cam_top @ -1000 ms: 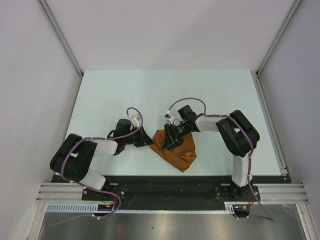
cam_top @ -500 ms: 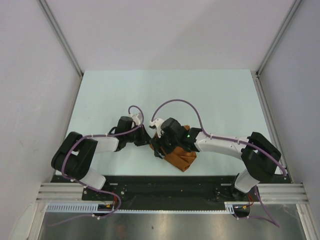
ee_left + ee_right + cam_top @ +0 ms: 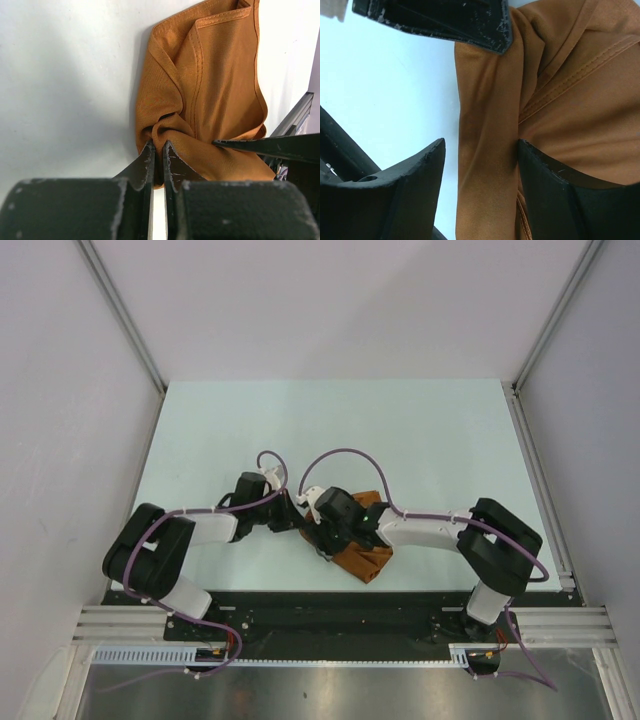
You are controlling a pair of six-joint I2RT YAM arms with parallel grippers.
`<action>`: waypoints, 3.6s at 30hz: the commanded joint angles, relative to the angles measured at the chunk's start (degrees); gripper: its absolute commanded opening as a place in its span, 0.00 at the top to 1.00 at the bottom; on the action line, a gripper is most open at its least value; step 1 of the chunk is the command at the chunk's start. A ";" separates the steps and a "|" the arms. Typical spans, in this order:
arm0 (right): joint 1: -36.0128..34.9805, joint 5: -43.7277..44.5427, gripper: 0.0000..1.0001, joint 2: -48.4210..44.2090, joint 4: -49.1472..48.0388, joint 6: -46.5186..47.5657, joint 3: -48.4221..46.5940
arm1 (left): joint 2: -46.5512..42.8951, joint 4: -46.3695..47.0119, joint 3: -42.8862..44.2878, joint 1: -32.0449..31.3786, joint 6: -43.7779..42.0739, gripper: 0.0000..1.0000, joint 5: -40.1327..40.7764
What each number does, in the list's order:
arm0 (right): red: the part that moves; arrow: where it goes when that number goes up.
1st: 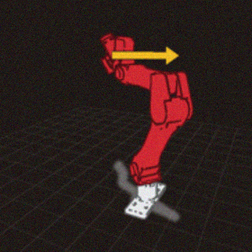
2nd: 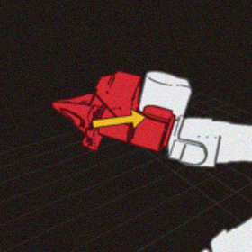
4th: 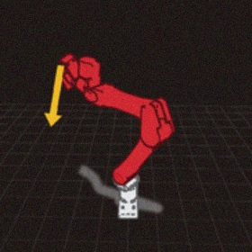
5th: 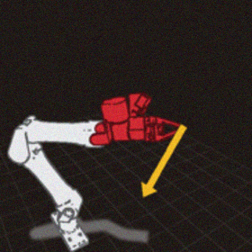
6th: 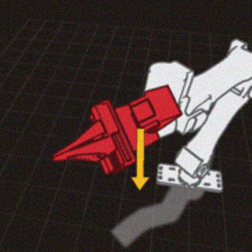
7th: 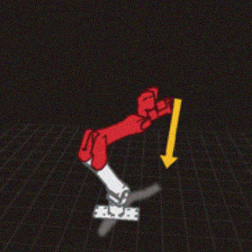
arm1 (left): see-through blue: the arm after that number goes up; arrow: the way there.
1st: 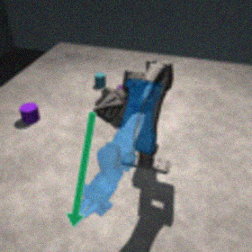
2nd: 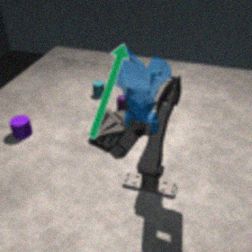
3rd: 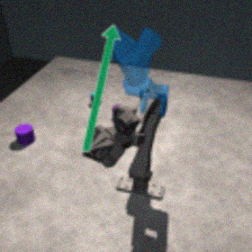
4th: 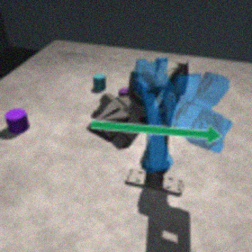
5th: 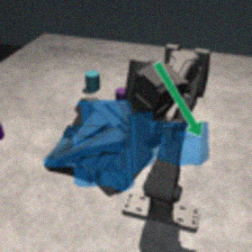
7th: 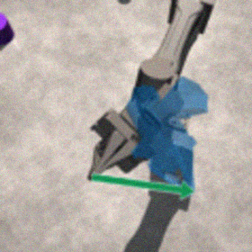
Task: Fold the napkin, place the utensils inside, and roll it up
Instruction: Roll the napkin with the utensil
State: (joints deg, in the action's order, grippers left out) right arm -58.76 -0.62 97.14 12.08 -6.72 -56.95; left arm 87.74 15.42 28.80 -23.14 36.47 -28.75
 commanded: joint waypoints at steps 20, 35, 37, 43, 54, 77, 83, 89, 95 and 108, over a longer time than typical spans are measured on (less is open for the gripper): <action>9.53 -33.45 0.86 4.54 -11.45 -10.40 7.81 | -11.45 -5.31 2.50 0.72 -4.65 0.25 7.30; 21.05 -64.32 0.94 17.28 -28.51 -22.10 7.38 | -10.41 2.77 -4.27 0.28 -6.32 0.23 4.32; 21.50 -64.77 0.94 18.17 -27.11 -20.89 6.68 | -9.26 3.82 -4.36 0.11 -5.97 0.24 3.09; 22.46 -64.59 0.94 19.49 -24.56 -19.21 5.36 | -4.08 8.66 -4.45 -1.82 -3.51 0.29 0.19; 25.27 -62.66 0.64 17.04 -16.58 -14.57 3.25 | -1.26 9.90 -4.01 -2.97 -2.72 1.00 -0.69; 2.08 -3.25 0.30 -5.48 -0.91 1.27 1.05 | 3.84 -2.85 4.16 -2.26 -3.51 1.00 1.07; 0.32 -1.75 0.32 -1.00 -0.12 2.68 0.08 | 3.57 -3.73 4.51 -2.26 -3.95 1.00 1.33; 0.05 -0.52 0.34 1.73 -0.65 3.38 0.70 | 3.40 -3.73 4.51 -2.26 -3.95 1.00 1.07; -0.04 3.87 0.36 5.50 0.58 2.94 0.70 | 2.61 -2.68 5.04 -2.26 -3.69 1.00 -0.43; 1.01 -8.65 0.86 3.32 4.80 -3.55 3.42 | -8.37 -6.36 4.96 4.50 -4.47 0.31 3.08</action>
State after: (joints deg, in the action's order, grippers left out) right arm -58.35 1.87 100.03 10.76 -6.46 -56.53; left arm 85.32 9.67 33.34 -21.32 33.19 -27.99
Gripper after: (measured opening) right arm 0.193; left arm 0.615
